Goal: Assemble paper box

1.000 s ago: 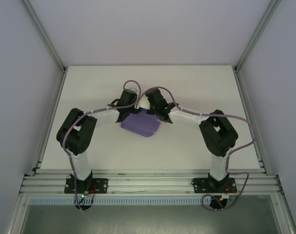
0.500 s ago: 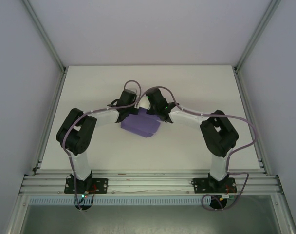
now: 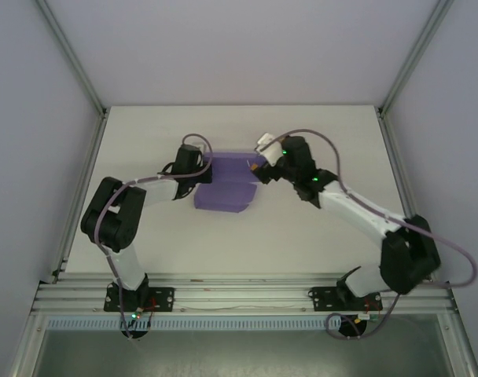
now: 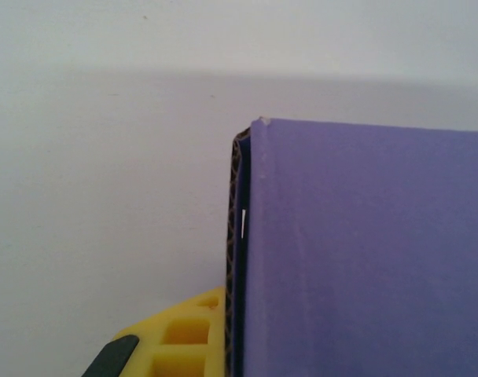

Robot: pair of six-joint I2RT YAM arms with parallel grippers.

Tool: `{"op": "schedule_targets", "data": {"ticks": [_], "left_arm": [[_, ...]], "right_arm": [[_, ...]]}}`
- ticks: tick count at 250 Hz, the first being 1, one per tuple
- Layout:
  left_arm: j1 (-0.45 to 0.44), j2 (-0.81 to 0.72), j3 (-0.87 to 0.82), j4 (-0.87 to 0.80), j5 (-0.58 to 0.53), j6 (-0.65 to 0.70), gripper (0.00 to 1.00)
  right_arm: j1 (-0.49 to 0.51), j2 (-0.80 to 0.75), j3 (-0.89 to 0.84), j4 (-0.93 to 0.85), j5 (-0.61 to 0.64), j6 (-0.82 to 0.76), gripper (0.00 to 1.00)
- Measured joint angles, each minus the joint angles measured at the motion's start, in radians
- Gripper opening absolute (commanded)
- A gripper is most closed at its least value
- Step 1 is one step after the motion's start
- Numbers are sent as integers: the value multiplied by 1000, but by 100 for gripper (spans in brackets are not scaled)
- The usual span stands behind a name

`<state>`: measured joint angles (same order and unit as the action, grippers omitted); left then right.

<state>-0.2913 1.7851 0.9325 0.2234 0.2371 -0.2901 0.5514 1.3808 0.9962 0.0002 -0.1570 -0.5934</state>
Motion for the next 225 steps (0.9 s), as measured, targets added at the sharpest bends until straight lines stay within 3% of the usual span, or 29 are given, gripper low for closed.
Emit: {"op": "schedule_targets", "data": {"ticks": [63, 97, 120, 184, 225], "left_arm": [[10, -48, -8, 44, 201, -26, 0], [10, -72, -12, 71, 268, -31, 0], [10, -73, -11, 70, 292, -31, 0], [7, -43, 51, -23, 227, -23, 0], [-42, -7, 138, -114, 80, -26, 0]], "right_arm": [[-54, 58, 32, -46, -169, 225, 85], [-57, 122, 74, -74, -229, 255, 52], [-57, 135, 84, -74, -261, 265, 36], [-56, 135, 84, -66, -312, 282, 0], [-46, 136, 80, -60, -314, 291, 0]]}}
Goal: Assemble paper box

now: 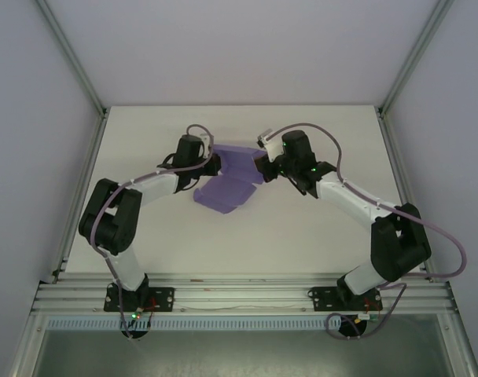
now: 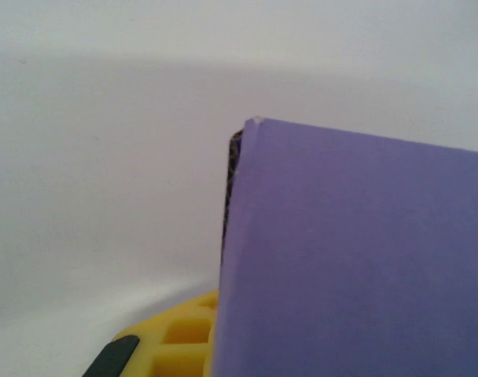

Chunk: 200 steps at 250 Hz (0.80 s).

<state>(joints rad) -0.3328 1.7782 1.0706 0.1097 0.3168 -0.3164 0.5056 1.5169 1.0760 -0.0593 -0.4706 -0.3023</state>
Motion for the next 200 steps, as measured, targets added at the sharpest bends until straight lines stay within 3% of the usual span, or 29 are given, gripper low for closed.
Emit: {"op": "schedule_targets", "data": {"ticks": [29, 52, 119, 164, 200], "left_arm": [[-68, 59, 118, -121, -193, -29, 0], [-91, 103, 197, -212, -282, -77, 0], [-107, 127, 245, -311, -340, -132, 0], [-105, 93, 212, -300, -342, -110, 21], [-77, -10, 73, -235, -329, -58, 45]], "right_arm": [[18, 7, -7, 19, 28, 10, 0], [32, 16, -14, 38, 55, 16, 0], [43, 24, -41, 76, 83, 41, 0], [44, 24, -42, 85, 75, 40, 0], [48, 23, -43, 95, 39, 40, 0]]}}
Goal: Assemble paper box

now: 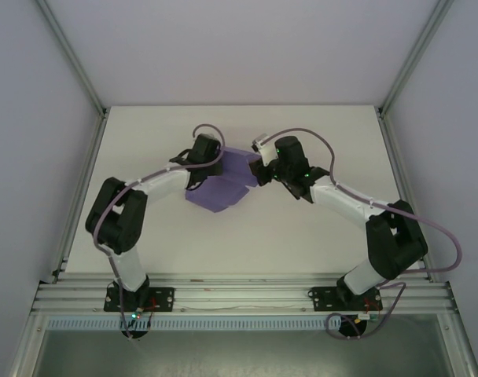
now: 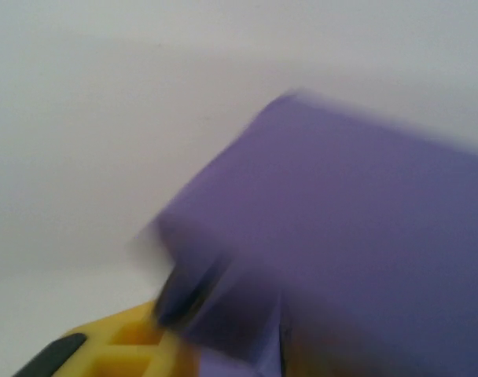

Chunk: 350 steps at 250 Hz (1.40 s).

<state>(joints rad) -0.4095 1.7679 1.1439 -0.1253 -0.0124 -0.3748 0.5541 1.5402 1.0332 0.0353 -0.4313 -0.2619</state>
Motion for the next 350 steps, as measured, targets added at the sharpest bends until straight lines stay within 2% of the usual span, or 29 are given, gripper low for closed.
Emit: {"op": "schedule_targets", "data": {"ticks": [33, 60, 113, 149, 180, 198, 257, 283, 306, 350], "left_arm": [[26, -96, -99, 52, 59, 36, 62], [26, -169, -155, 110, 121, 61, 71], [66, -201, -203, 213, 221, 72, 74], [111, -173, -204, 257, 274, 90, 67], [115, -160, -204, 294, 306, 116, 61], [115, -159, -204, 314, 323, 127, 54], [115, -146, -204, 332, 322, 151, 47], [115, -143, -204, 333, 319, 167, 31], [115, -143, -204, 346, 319, 174, 25], [115, -143, -204, 381, 319, 175, 22]], "right_arm": [[-2, -6, 0, 3, -19, 0, 0], [-3, -16, 0, 3, -34, -3, 0], [-12, -29, -4, 11, -91, -2, 0], [-14, -31, -4, 11, -135, 0, 0], [-15, -34, -4, 10, -163, 1, 0], [-18, -34, -4, 10, -175, 4, 0], [-23, -47, -4, 10, -206, 16, 0], [-23, -57, -4, 9, -218, 20, 0], [-23, -65, -4, 8, -225, 24, 0], [-23, -79, -4, 8, -246, 29, 0]]}}
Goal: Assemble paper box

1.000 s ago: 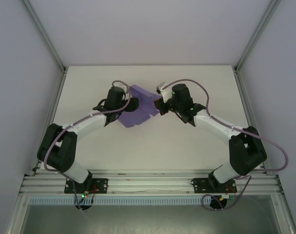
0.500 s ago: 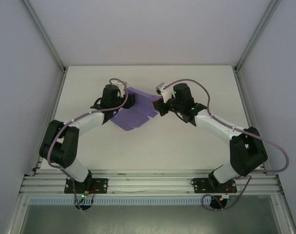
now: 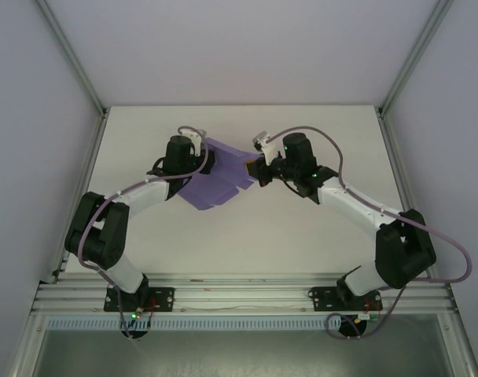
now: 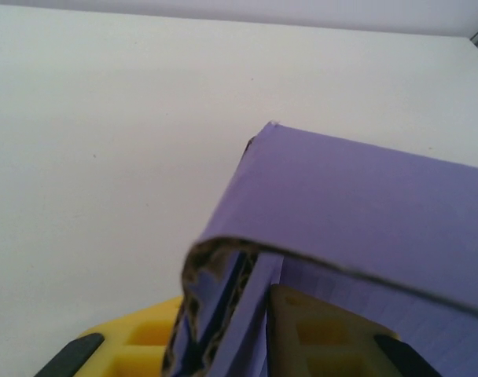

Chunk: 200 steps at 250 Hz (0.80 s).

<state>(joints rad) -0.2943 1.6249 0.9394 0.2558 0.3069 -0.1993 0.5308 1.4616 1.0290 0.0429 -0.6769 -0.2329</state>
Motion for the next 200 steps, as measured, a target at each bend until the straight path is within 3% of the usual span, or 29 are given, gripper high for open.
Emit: {"op": "schedule_targets", "data": {"ticks": [35, 52, 92, 107, 135, 163, 200], "left_arm": [[-2, 0, 0, 23, 4, 2, 14], [-6, 0, 0, 31, 7, 8, 0], [-11, 0, 0, 34, -8, 3, 0], [-16, 0, 0, 33, -29, 2, 0], [-28, 0, 0, 16, -127, 2, 0], [-43, 0, 0, -25, -222, -3, 0], [-60, 0, -3, -57, -284, -28, 0]], "right_arm": [[-2, -11, 0, -1, -2, 5, 0], [-4, -13, 0, -1, 0, 6, 0], [-11, -14, -1, -2, 24, 13, 12], [-10, -14, -3, -1, 44, 21, 25], [-10, -25, -20, 3, 107, 42, 69], [-10, -56, -68, 31, 181, 59, 99], [-10, -124, -114, 50, 349, 99, 100]]}}
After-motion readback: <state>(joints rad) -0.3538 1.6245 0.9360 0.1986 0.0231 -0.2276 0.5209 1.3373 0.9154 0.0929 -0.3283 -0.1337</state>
